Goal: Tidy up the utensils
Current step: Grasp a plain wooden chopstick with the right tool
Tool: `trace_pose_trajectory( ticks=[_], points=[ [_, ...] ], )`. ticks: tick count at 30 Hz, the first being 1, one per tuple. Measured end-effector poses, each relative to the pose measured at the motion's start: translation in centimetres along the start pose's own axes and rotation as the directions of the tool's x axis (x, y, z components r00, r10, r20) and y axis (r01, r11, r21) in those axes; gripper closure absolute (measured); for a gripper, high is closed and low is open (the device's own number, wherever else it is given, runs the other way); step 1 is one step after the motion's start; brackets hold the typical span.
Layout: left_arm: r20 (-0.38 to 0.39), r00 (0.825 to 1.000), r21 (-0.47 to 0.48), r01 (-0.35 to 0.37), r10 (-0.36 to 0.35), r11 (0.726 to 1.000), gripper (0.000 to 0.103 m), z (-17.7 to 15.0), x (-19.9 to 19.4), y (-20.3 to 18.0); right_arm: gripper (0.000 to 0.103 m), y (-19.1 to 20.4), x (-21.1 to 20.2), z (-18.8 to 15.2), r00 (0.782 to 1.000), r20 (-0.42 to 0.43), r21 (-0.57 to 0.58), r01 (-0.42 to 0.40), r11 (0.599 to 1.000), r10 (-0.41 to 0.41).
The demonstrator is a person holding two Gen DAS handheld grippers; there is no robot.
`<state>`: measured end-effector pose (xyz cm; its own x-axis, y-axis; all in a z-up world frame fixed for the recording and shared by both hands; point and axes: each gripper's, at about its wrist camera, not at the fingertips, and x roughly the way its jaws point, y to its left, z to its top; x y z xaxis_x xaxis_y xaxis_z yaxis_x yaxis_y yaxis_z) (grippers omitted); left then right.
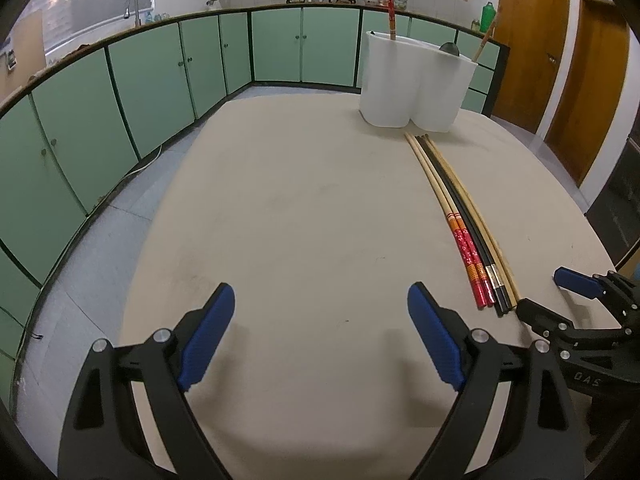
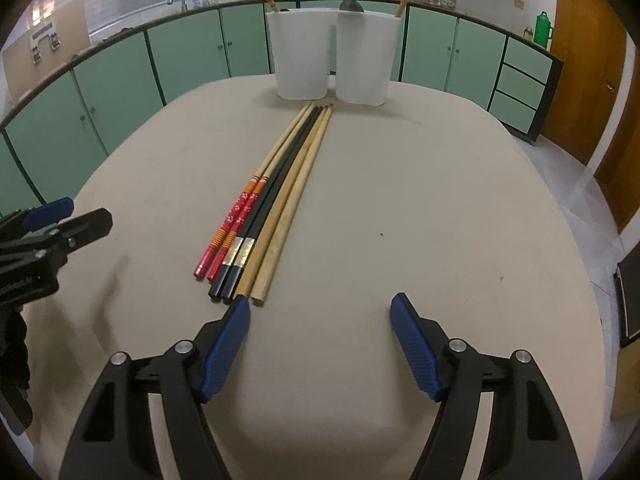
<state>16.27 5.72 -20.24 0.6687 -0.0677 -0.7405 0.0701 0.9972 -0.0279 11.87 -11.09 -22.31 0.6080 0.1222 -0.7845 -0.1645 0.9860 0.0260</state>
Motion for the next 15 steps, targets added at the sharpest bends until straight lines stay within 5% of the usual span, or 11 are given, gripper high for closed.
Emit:
trace_pose_trajectory(
  ticks=[6,15],
  points=[
    [-0.005,1.000,-0.001,0.001,-0.001,1.000,0.017,-0.1,0.1,0.1,0.036,0.6,0.4,0.4,1.000,0.007,-0.009,-0.010,1.000,0.010],
    [-0.018,1.000,0.019,0.011,-0.011,1.000,0.017,-0.3,0.4,-0.8,0.075,1.0,0.4,0.4,0.999,0.022,-0.022,-0.048,0.999,0.049]
  ],
)
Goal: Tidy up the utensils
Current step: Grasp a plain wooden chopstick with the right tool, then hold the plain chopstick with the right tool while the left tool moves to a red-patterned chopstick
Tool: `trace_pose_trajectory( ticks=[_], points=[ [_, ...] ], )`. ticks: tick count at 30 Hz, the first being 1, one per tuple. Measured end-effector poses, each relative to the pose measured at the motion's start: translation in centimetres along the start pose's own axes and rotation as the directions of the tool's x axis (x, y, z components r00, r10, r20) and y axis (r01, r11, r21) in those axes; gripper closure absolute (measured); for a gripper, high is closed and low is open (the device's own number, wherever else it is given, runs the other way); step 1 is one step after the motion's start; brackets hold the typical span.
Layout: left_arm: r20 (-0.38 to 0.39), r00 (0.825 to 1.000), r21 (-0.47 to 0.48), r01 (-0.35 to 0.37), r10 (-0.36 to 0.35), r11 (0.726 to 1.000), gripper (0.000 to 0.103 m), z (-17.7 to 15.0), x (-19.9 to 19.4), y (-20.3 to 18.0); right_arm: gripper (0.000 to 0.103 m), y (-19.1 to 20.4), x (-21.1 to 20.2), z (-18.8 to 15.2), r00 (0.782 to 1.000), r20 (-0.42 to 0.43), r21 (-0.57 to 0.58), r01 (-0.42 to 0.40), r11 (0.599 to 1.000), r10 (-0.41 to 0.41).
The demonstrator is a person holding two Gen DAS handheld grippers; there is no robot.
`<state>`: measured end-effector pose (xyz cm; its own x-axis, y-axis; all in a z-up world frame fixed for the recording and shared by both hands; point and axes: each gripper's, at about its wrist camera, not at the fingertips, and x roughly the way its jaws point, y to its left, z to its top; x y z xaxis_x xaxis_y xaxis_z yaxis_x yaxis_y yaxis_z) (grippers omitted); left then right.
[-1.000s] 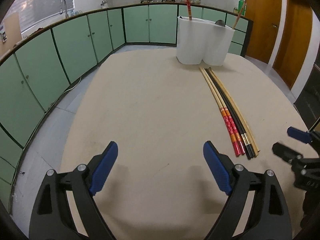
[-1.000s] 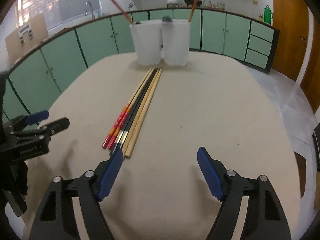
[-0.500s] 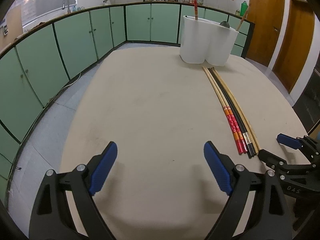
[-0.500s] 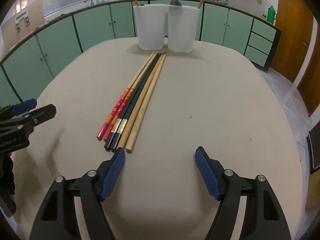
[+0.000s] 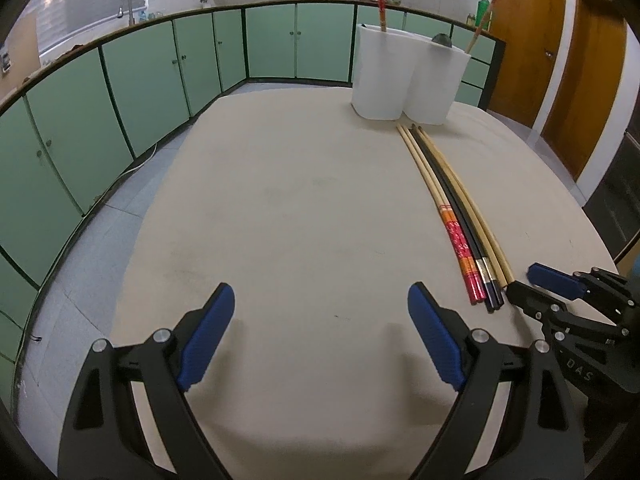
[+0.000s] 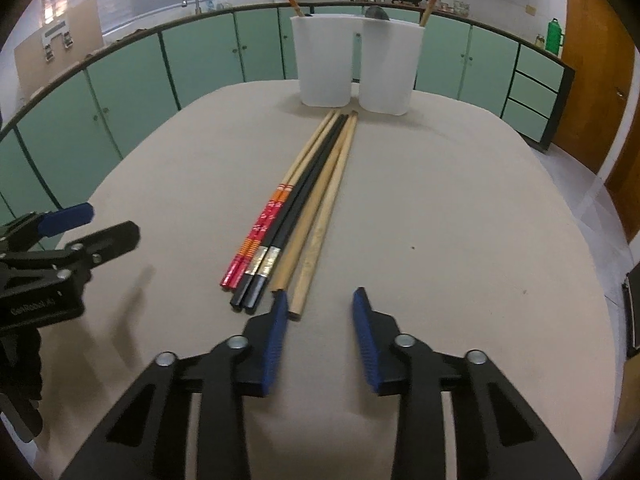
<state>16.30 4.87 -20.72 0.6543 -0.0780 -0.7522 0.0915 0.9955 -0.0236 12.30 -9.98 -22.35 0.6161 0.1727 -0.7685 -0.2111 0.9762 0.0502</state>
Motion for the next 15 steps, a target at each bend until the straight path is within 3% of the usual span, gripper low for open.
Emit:
trace_pose_trajectory(
  ticks=[2,4,8,15],
  points=[
    [-0.009,1.000,0.005,0.002,-0.002,1.000,0.017,-0.1,0.2,-0.4,0.088,-0.2,0.1,0.1,1.000,0.000,0.010,-0.006,1.000,0.006],
    [-0.018,1.000,0.008,0.008,-0.008,1.000,0.017,-0.2,0.3,-0.6,0.095,-0.7,0.0,0.1,1.000,0.000,0.026,-0.017,1.000,0.017],
    [-0.028,0.999,0.027,0.023,-0.022,0.999,0.017,-0.3,0.4,-1.6,0.095,-1.8,-0.4,-0.2,1.000,0.003,0.054,-0.030,0.998,0.030],
    [-0.045,0.997,0.072,0.064,-0.061,0.995,0.017,-0.5,0.7,-4.2,0.096,-4.3,-1.1,-0.7,0.999,0.009,0.078,0.037,0.996,-0.037]
  ],
)
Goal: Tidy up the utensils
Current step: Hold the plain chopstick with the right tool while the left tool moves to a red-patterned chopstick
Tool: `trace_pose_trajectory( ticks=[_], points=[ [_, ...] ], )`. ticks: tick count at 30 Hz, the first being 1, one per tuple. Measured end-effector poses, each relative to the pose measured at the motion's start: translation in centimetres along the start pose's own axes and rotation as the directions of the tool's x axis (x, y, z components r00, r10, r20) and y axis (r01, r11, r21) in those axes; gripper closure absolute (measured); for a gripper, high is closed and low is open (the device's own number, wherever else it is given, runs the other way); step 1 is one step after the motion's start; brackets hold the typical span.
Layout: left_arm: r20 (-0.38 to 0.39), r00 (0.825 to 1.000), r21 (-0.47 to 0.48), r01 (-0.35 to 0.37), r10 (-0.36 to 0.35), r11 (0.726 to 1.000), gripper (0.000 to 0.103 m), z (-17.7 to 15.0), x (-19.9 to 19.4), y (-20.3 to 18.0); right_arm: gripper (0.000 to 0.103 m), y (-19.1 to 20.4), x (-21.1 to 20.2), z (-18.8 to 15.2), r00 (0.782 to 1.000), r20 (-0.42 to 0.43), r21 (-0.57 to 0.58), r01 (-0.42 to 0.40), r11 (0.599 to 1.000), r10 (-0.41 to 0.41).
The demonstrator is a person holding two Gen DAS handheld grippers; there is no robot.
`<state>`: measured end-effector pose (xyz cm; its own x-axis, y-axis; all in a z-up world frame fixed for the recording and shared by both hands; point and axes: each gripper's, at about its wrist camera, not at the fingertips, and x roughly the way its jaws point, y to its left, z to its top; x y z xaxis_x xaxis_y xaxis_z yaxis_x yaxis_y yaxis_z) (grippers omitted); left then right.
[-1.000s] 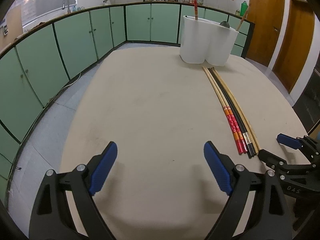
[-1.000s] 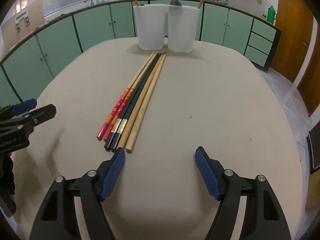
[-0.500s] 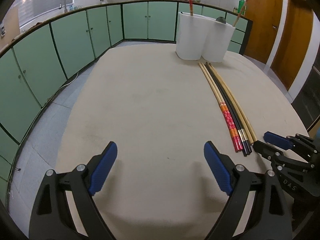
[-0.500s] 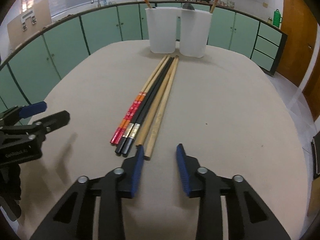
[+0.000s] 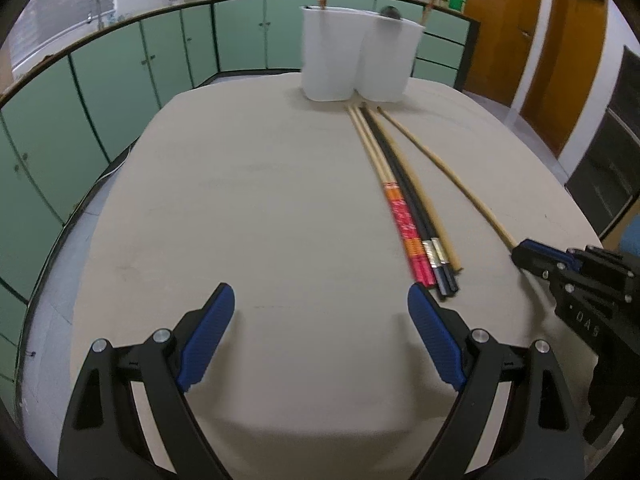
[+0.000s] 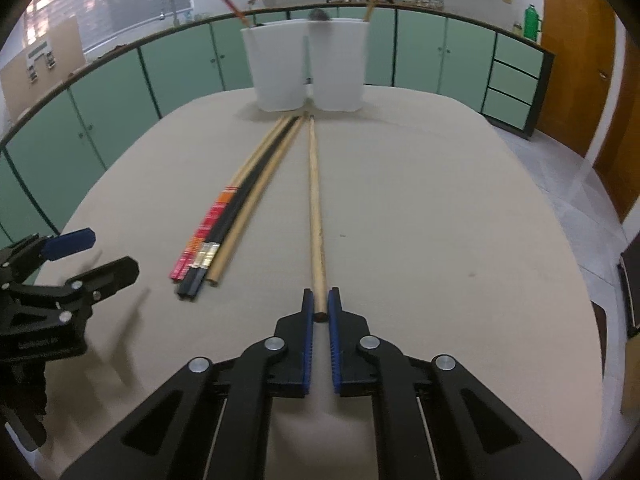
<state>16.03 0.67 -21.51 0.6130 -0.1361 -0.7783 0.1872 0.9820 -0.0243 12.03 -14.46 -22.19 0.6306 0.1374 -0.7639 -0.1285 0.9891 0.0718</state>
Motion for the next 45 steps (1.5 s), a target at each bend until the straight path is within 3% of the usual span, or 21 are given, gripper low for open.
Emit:
trace_pose_trajectory(
  ticks=[17,29,42,45],
  points=[
    [-0.053,0.998,0.042,-0.022,0.025,0.999,0.015,0.2,1.6,-2.5,0.096,-2.0,-0.1,-0.3,0.999,0.011,0.056,-0.039,0.998,0.038],
    [-0.061,0.993,-0.033,-0.101,0.099,0.994,0.013,0.3,1.2,0.6,0.095,-2.2,-0.4,-0.5,0.999,0.013,0.060,-0.046,0.997,0.045],
    [-0.046,0.997,-0.013,-0.059,0.058,0.998,0.013,0.0,1.2,-0.4,0.091,-2.8,-1.1,-1.1,0.995,0.012,0.024,-0.100,0.995,0.100],
    [-0.046,0.997,-0.015,-0.056,0.055,0.998,0.013,0.0,1.3,-0.4,0.085,-2.2,-1.0,-0.9,0.996,0.011,0.004,-0.088,0.996,0.088]
  ],
)
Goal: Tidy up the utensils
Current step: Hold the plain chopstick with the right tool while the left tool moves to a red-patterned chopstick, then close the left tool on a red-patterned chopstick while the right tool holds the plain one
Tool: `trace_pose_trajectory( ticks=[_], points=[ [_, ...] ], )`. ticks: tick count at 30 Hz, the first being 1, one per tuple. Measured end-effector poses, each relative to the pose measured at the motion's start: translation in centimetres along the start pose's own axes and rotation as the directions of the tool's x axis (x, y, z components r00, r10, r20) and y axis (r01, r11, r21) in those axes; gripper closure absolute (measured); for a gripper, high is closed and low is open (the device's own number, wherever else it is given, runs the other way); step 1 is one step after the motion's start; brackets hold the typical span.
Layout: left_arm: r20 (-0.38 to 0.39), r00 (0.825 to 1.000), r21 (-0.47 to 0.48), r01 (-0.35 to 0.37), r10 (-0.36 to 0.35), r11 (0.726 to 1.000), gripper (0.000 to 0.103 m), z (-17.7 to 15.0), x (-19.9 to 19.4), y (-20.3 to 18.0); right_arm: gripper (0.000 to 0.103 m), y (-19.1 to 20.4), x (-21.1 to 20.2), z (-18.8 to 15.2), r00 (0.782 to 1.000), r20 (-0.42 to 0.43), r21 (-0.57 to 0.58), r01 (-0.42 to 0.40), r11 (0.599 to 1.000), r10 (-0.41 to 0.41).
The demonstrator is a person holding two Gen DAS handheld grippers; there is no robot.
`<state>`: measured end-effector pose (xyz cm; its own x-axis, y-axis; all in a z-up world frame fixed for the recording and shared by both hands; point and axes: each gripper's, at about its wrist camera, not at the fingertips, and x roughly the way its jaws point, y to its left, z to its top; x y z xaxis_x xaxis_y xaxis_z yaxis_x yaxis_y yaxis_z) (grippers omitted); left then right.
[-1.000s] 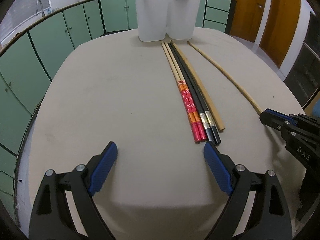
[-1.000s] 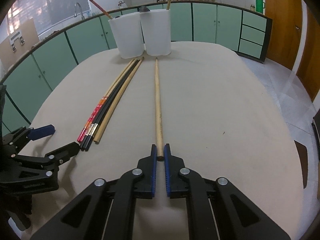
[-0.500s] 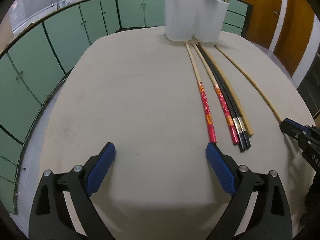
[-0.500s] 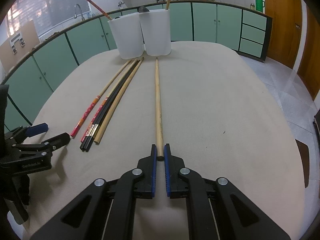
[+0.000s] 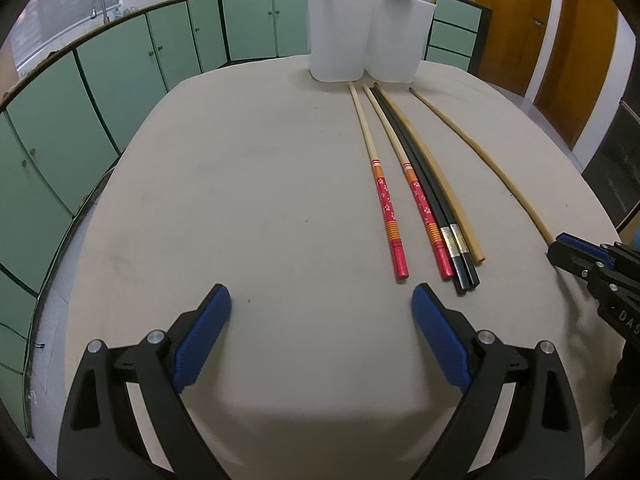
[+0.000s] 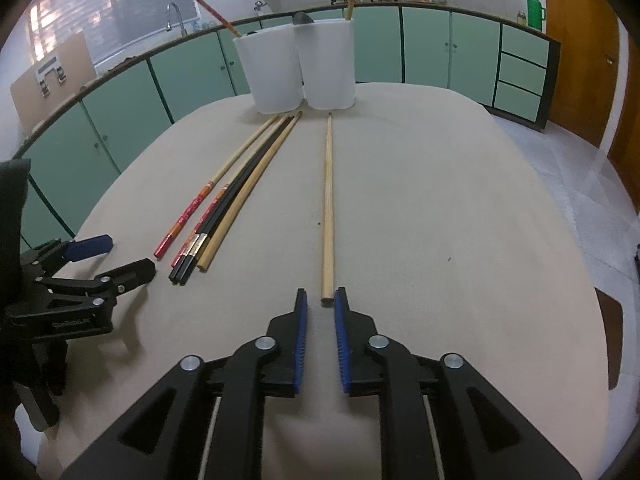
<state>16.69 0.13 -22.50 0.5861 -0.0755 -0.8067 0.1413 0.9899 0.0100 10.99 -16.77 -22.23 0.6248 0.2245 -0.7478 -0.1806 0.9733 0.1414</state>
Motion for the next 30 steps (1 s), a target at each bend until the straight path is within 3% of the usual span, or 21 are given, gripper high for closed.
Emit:
trace_pose_trajectory(
  ticks=[11,21,26,30],
  points=[
    [-0.001,1.000,-0.002,0.003,-0.003,1.000,0.014,0.0,-0.1,0.3,0.085,0.1,0.6,0.6,1.000,-0.006,0.002,0.017,1.000,-0.017],
    [0.006,1.000,0.009,0.010,-0.010,1.000,0.026,0.9,0.4,-0.5,0.091,-0.1,0.6,0.6,1.000,-0.007,0.002,0.014,1.000,-0.014],
    [0.001,0.999,0.008,0.050,-0.050,0.999,0.027,1.1,0.2,-1.2,0.091,-0.2,0.7,0.6,1.000,-0.006,0.012,0.003,1.000,-0.003],
    [0.005,1.000,0.019,0.022,-0.022,1.000,0.027,1.0,0.5,-1.4,0.091,-0.2,0.7,0.6,1.000,-0.006,0.014,0.000,1.000,0.000]
  ],
)
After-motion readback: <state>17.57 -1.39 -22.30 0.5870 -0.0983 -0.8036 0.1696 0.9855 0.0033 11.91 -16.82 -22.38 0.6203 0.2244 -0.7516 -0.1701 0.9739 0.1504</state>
